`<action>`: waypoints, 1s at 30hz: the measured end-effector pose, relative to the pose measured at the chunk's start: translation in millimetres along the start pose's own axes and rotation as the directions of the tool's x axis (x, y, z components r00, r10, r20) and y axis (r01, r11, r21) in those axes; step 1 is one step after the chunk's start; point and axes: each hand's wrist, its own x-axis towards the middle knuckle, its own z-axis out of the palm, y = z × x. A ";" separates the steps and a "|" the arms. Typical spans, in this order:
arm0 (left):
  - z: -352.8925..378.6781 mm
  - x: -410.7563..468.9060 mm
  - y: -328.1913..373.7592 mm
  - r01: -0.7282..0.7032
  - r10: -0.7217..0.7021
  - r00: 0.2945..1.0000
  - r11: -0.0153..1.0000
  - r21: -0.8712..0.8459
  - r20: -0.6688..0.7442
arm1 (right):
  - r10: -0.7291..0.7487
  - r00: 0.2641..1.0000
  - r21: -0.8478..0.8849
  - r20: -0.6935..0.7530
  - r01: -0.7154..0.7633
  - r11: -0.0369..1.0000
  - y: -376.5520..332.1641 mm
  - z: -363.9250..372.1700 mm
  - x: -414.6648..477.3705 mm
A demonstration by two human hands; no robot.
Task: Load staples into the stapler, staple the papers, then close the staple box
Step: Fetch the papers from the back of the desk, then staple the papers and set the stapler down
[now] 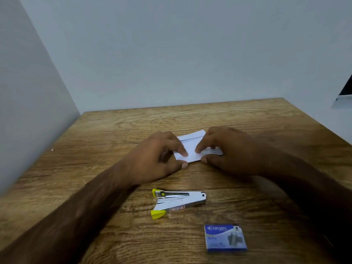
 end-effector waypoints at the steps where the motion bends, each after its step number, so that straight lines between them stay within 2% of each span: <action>1: 1.5 -1.3 -1.7 0.007 -0.007 1.000 1.000 -0.030 -0.021 | -0.004 1.000 0.001 0.002 0.004 1.000 -4.4 -2.4 -0.5; 5: 0.4 -2.0 -7.7 0.016 -0.018 1.000 0.995 -0.098 -0.019 | -0.072 0.997 0.146 -0.004 0.072 0.987 -34.3 -16.5 -14.0; 7: 0.0 -2.0 -9.0 -0.002 0.001 1.000 0.996 -0.087 -0.007 | -0.119 0.990 0.194 0.082 0.101 0.976 -53.9 -16.1 -22.9; 10: 1.4 -3.2 -9.7 -0.007 0.007 1.000 0.997 -0.079 -0.001 | -0.211 0.965 0.118 0.153 0.194 0.974 -76.1 0.6 -35.4; 16: 2.8 -4.8 -5.0 -0.007 0.005 1.000 0.998 -0.066 -0.025 | -0.313 0.949 0.025 0.031 0.312 0.950 -86.2 25.2 -44.5; 20: 2.5 -6.8 -1.5 -0.013 0.012 0.999 0.999 -0.031 -0.037 | -0.281 0.959 0.042 0.020 0.280 0.959 -79.5 25.5 -37.5; 24: -1.0 -8.0 2.1 -0.051 0.052 0.998 0.998 0.027 -0.020 | -0.115 0.993 0.305 -0.031 0.119 0.945 -69.1 16.6 -35.2; 25: -1.4 -8.7 3.1 -0.065 0.066 0.998 0.997 0.035 -0.024 | -0.054 0.998 0.418 0.017 0.042 0.908 -65.7 12.6 -34.4; 26: -1.1 -9.2 4.4 -0.071 0.072 0.997 0.997 0.042 -0.040 | 0.002 0.995 0.567 0.099 -0.058 0.821 -62.6 9.0 -32.9; 27: -0.2 -9.6 5.2 -0.066 0.069 0.995 0.997 0.041 -0.067 | 0.043 0.980 0.702 0.197 -0.171 0.692 -58.7 5.5 -31.2; 28: 0.9 -9.7 5.6 -0.056 0.059 0.993 0.998 0.036 -0.099 | 0.073 0.957 0.786 0.281 -0.273 0.555 -54.9 2.6 -29.4; 30: 2.8 -9.4 6.6 -0.042 0.046 0.989 0.999 0.031 -0.138 | 0.128 0.913 0.828 0.387 -0.406 0.388 -47.9 -2.7 -26.3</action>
